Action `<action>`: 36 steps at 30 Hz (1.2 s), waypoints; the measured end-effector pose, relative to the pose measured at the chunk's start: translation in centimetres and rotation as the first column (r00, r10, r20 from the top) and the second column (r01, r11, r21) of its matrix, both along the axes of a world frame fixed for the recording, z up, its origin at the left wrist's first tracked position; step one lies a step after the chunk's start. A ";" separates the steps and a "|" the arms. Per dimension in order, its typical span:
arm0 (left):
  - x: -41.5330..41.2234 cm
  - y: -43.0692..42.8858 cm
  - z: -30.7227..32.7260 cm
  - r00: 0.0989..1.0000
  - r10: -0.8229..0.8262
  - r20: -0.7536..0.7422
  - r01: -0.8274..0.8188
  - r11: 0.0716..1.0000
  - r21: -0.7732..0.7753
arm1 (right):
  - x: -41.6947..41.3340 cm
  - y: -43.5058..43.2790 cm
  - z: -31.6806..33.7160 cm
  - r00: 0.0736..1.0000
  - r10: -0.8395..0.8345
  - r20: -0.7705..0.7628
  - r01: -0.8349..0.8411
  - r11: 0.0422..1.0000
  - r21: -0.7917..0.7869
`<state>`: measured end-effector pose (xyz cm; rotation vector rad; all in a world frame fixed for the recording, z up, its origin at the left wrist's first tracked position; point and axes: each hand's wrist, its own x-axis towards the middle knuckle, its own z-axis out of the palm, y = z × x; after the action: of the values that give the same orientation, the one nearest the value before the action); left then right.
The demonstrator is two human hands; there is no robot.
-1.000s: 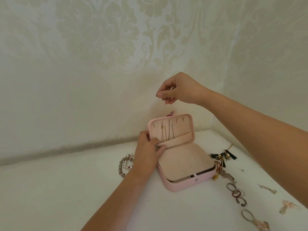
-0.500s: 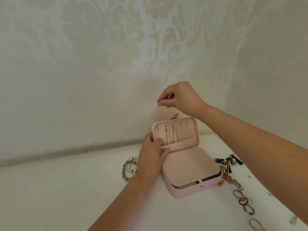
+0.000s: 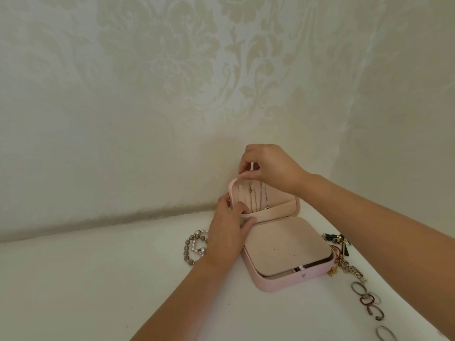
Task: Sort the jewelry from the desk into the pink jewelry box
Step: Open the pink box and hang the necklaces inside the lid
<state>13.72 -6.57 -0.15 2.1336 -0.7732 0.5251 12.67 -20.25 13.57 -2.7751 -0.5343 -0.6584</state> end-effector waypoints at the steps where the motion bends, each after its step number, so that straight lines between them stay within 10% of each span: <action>1: 0.0 0.0 0.0 1.000 -0.002 0.005 0.002 1.000 -0.005 | 0.0 0.0 -0.3 1.000 -0.006 0.009 0.006 0.999 -0.033; 36: 0.0 0.0 -0.2 0.999 -0.026 0.023 0.027 0.999 -0.041 | -1.5 0.6 -4.3 0.904 -0.044 0.425 0.139 0.971 -0.195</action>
<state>13.76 -6.57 -0.30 2.0799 -0.7962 0.5476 11.16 -19.63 9.26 -2.8817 -0.5895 -1.3104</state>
